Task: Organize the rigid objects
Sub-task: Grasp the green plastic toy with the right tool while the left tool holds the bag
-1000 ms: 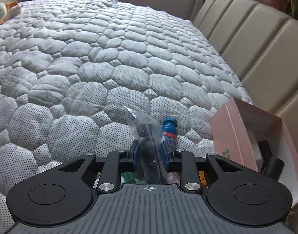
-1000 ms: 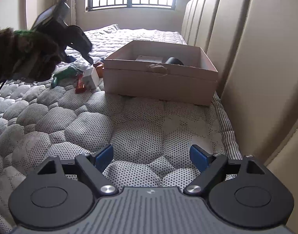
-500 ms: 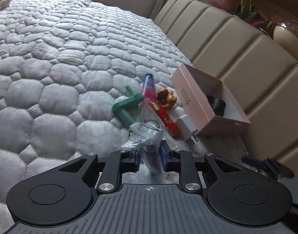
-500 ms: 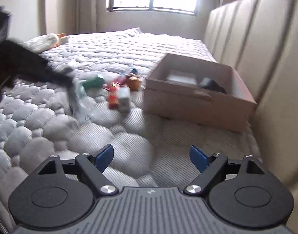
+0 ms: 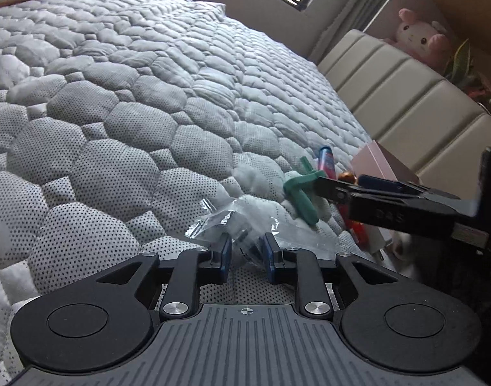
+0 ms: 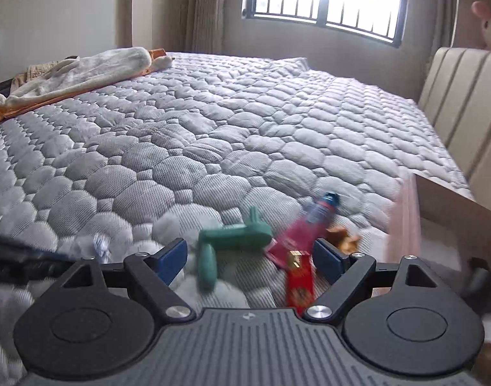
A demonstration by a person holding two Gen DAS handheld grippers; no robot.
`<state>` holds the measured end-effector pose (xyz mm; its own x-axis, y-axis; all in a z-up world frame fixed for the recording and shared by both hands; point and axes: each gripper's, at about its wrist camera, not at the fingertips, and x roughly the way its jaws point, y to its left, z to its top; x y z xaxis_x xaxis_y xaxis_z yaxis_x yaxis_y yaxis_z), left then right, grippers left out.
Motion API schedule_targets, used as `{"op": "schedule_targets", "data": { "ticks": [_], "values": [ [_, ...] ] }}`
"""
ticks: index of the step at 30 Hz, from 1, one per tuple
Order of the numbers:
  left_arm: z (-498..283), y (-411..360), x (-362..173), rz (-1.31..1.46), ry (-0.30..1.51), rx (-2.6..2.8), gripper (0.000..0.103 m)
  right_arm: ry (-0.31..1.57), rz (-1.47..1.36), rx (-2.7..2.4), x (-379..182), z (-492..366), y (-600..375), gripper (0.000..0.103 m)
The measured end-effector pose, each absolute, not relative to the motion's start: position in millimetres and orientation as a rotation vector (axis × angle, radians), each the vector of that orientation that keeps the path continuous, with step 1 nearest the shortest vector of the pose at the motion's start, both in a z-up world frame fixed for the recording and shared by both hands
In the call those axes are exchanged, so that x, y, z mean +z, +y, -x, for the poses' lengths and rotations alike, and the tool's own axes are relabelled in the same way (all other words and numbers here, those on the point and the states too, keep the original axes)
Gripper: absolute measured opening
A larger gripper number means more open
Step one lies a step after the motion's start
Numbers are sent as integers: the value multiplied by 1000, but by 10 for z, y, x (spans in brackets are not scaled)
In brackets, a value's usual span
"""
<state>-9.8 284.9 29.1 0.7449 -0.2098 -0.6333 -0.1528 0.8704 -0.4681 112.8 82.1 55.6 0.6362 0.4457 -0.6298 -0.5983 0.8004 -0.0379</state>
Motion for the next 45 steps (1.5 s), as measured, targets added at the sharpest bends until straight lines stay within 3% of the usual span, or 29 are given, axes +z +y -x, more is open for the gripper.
{"op": "schedule_targets", "data": {
  "ticks": [6,8,14,18,23,30,35,39,40,41,45],
  "values": [
    [98,2837,272,537,742,-31,23,732,286,586,228,-1480,1119,86],
    [69,2819,269,533,742,-28,23,745,312,602,179,-1477,1121,70],
    [-130,2682,290,495,735,-22,24,705,207,638,551,-1075,700,70],
    [-324,2479,307,444,733,-29,33,671,216,550,671,-677,232,70],
    [-521,2102,282,377,706,-86,34,644,243,416,571,-263,-415,70],
    [-532,1444,149,54,720,-132,37,666,231,321,387,24,-986,70],
    [-578,1403,174,86,759,-104,39,675,187,306,250,32,-1140,70],
    [-656,1405,163,105,774,-53,27,663,174,305,160,45,-1156,71],
    [-648,1400,172,104,771,-53,24,665,170,311,143,52,-1160,75],
    [-627,1395,178,98,765,-59,24,668,166,317,133,64,-1167,81],
    [-467,1399,213,101,769,-100,23,632,186,331,133,150,-1165,83]
  ]
}}
